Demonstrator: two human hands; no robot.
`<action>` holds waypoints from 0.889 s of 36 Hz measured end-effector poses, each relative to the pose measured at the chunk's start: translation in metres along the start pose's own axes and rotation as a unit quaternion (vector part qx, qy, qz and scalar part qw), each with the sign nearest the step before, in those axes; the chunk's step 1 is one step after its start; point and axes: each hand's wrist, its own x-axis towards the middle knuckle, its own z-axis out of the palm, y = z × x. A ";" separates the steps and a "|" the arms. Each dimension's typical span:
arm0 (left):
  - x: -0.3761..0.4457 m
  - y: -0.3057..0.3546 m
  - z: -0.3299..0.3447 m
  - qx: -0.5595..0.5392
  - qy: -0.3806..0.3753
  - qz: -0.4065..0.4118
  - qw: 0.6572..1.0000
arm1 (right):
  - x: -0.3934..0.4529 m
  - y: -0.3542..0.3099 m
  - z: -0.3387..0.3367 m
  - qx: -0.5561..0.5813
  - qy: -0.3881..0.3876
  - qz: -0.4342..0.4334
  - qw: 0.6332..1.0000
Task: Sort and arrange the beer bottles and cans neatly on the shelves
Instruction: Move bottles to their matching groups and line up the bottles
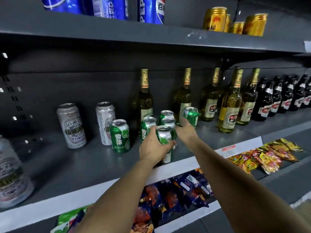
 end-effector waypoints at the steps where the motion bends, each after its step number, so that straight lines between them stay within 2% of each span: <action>1: 0.001 0.001 0.002 0.000 0.008 -0.003 1.000 | 0.004 -0.001 0.000 0.042 -0.013 0.005 0.999; 6: -0.006 0.000 0.002 -0.011 0.058 -0.026 0.998 | 0.018 0.002 0.007 0.125 -0.095 0.016 0.987; 10: -0.020 -0.004 -0.009 0.026 0.089 -0.027 0.995 | 0.015 0.007 0.012 0.116 -0.137 -0.008 0.984; 13: -0.032 -0.008 -0.028 0.056 0.111 -0.043 0.991 | 0.011 0.010 0.016 0.012 -0.096 -0.043 0.994; 17: -0.049 -0.021 -0.059 0.051 0.159 -0.072 0.983 | -0.006 0.005 0.023 -0.114 -0.016 -0.080 0.990; 21: -0.069 -0.038 -0.098 0.055 0.231 -0.096 0.967 | -0.037 -0.018 0.043 -0.095 0.091 -0.127 0.983; 24: -0.088 -0.052 -0.129 0.049 0.277 -0.120 0.952 | -0.064 -0.044 0.059 -0.076 0.144 -0.181 0.970; 28: -0.119 -0.080 -0.176 0.061 0.314 -0.141 0.937 | -0.109 -0.081 0.092 -0.054 0.148 -0.216 0.964; 32: -0.149 -0.110 -0.221 0.074 0.339 -0.152 0.925 | -0.160 -0.109 0.133 -0.041 0.102 -0.254 0.961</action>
